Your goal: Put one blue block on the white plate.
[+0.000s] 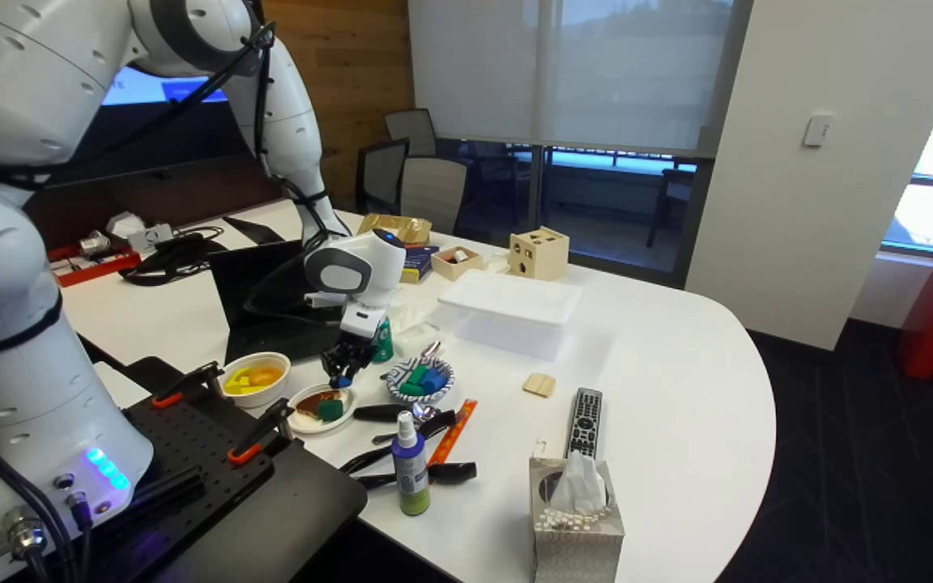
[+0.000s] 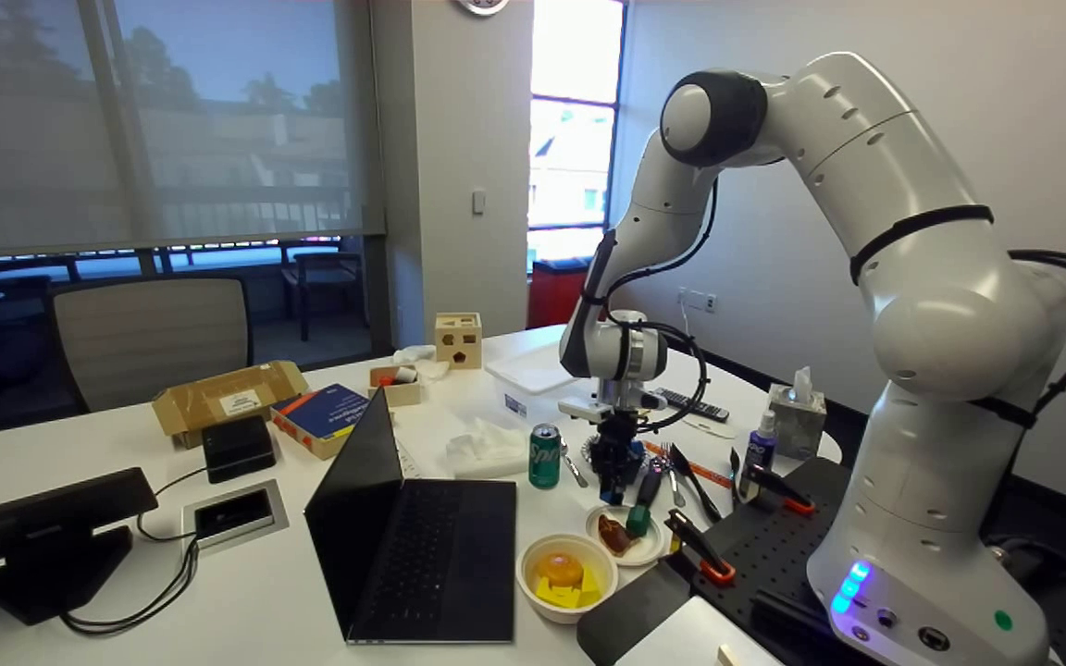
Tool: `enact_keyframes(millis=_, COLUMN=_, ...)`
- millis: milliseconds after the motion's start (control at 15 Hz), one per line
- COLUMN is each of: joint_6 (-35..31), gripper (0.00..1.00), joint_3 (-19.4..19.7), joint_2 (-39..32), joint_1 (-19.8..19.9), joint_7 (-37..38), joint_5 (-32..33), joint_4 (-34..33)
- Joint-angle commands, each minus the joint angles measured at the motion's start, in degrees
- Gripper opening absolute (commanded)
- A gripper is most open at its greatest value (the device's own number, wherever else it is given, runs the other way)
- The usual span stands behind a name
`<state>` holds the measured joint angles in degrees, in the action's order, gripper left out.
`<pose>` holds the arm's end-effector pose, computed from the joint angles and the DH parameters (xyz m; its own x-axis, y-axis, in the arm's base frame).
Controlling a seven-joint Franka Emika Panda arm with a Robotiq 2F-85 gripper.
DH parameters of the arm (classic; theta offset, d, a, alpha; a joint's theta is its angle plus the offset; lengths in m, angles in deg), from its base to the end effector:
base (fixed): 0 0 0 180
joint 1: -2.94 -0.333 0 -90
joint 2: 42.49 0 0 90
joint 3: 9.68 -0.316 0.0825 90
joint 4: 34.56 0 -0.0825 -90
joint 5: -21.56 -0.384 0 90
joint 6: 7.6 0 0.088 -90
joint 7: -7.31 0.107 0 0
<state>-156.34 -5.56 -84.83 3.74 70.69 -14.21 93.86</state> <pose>0.4523 -0.0575 0.0140 -0.2355 -0.9472 -0.2175 -0.9367 0.1615 0.3107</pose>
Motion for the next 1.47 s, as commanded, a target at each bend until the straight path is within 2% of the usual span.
enact_keyframes(millis=0, joint_6=-0.39, gripper=0.08, joint_3=0.18, joint_2=1.24, joint_1=0.14, joint_7=1.14, joint_5=-0.55, joint_4=1.97)
enact_keyframes(millis=200, joint_6=-0.31, gripper=0.08, joint_3=0.65, joint_2=1.07, joint_1=0.0, joint_7=1.48, joint_5=-0.27, joint_4=2.29)
enact_keyframes(millis=267, joint_6=-1.05, gripper=0.49, joint_3=0.78, joint_2=1.04, joint_1=-0.14, joint_7=1.6, joint_5=-0.41, joint_4=2.5)
enact_keyframes(millis=333, joint_6=-1.59, gripper=0.6, joint_3=0.87, joint_2=1.19, joint_1=-0.25, joint_7=1.58, joint_5=-0.46, joint_4=2.78)
enact_keyframes(millis=467, joint_6=-2.38, gripper=0.74, joint_3=0.2, joint_2=1.82, joint_1=0.64, joint_7=0.03, joint_5=-1.05, joint_4=3.23)
enact_keyframes(millis=667, joint_6=-6.48, gripper=0.97, joint_3=-2.53, joint_2=4.1, joint_1=3.96, joint_7=-5.63, joint_5=-4.19, joint_4=5.32)
enact_keyframes(millis=933, joint_6=-14.84, gripper=1.0, joint_3=-6.01, joint_2=11.24, joint_1=6.83, joint_7=-17.95, joint_5=-10.86, joint_4=11.33)
enact_keyframes(millis=1067, joint_6=-16.45, gripper=1.0, joint_3=-6.9, joint_2=16.75, joint_1=7.29, joint_7=-20.89, joint_5=-10.56, joint_4=15.16)
enact_keyframes(millis=1200, joint_6=-15.84, gripper=1.0, joint_3=-5.88, joint_2=23.08, joint_1=5.72, joint_7=-21.6, joint_5=-8.44, joint_4=18.89)
enact_keyframes(millis=1267, joint_6=-14.78, gripper=1.0, joint_3=-3.99, joint_2=26.09, joint_1=3.52, joint_7=-22.79, joint_5=-8.62, joint_4=20.17)
enact_keyframes(millis=1400, joint_6=-13.5, gripper=1.0, joint_3=-1.53, joint_2=31.09, joint_1=1.12, joint_7=-21.4, joint_5=-4.93, joint_4=22.43)
